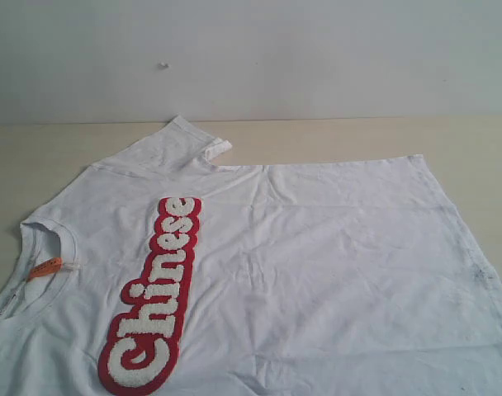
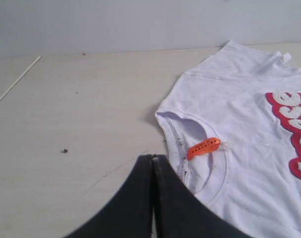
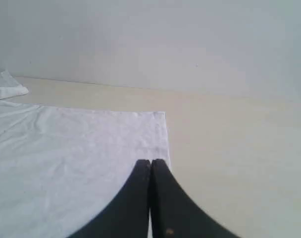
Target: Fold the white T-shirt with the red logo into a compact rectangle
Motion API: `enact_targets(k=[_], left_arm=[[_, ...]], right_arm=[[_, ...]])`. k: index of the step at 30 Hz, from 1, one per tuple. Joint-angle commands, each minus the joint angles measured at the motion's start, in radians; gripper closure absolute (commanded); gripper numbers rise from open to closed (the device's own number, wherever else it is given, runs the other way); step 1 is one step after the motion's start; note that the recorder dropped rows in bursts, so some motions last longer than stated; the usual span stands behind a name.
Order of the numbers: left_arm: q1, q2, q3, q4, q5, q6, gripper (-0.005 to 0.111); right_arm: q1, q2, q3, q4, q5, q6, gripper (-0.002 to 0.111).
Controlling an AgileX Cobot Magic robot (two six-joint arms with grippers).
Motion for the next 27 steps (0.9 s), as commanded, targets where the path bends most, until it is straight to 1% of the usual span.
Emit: enact_targets(k=[1,3,6,9,11,12,15,17,18,19,20,21,22,23,25,26,27], left_arm=[[0.004,-0.006,0.002,-0.002,-0.098,-0.001,0.107],[0.004,-0.006,0.002,-0.002,-0.204,-0.026,0.107],[0.004,-0.006,0.002,-0.004,-0.382,-0.130,0.107],[0.004,-0.006,0.002,-0.004,-0.537,-0.244,0.107],[0.004,-0.006,0.002,-0.004,-0.625,-0.270,0.107],[0.004,-0.006,0.002,-0.004,-0.713,-0.307,0.107],[0.004,-0.006,0.002,-0.004,-0.815,-0.369,0.107],[0.004,-0.006,0.002,-0.004,-0.923,-0.461,0.107],[0.004,-0.006,0.002,0.013,-0.942,-0.579,0.107],[0.004,-0.006,-0.016,0.034,-0.909,-0.642,0.107],[0.004,-0.006,-0.079,0.128,-0.825,-0.731,0.107],[0.004,-0.005,-0.119,0.215,-0.772,-0.778,0.107],[0.004,0.026,-0.196,0.407,-0.682,-0.890,0.107],[0.004,0.061,-0.258,0.554,-0.634,-1.036,0.107],[0.004,0.141,-0.348,0.783,-0.626,-1.248,0.107],[0.004,0.189,-0.404,0.880,-0.628,-1.326,0.107],[0.004,0.243,-0.455,0.945,-0.628,-1.363,0.107]], right_arm=[[-0.006,-0.005,0.005,0.004,-0.086,-0.002,0.108],[-0.006,-0.005,0.005,0.009,-0.144,-0.002,0.108],[-0.006,-0.005,0.005,0.063,-0.225,0.000,0.108],[-0.006,-0.005,0.005,0.073,-0.347,0.000,0.108],[-0.006,-0.005,0.005,0.078,-0.427,0.025,0.108],[-0.006,-0.005,0.005,0.078,-0.498,0.094,0.108],[-0.006,-0.005,0.005,0.078,-0.589,0.217,0.108],[-0.006,-0.005,0.005,0.078,-0.684,0.271,0.108],[-0.006,-0.005,0.005,0.074,-0.716,0.310,0.108],[-0.006,-0.005,-0.008,0.074,-0.718,0.334,0.108],[-0.006,-0.005,-0.054,0.055,-0.699,0.360,0.108],[-0.006,-0.005,-0.082,0.039,-0.678,0.373,0.108],[-0.006,-0.005,-0.139,-0.010,-0.617,0.396,0.108],[-0.006,-0.001,-0.195,-0.061,-0.559,0.438,0.108],[-0.006,0.040,-0.280,-0.114,-0.467,0.488,0.108],[-0.006,0.066,-0.325,-0.114,-0.443,0.488,0.108],[-0.006,0.096,-0.362,-0.114,-0.426,0.486,0.108]])
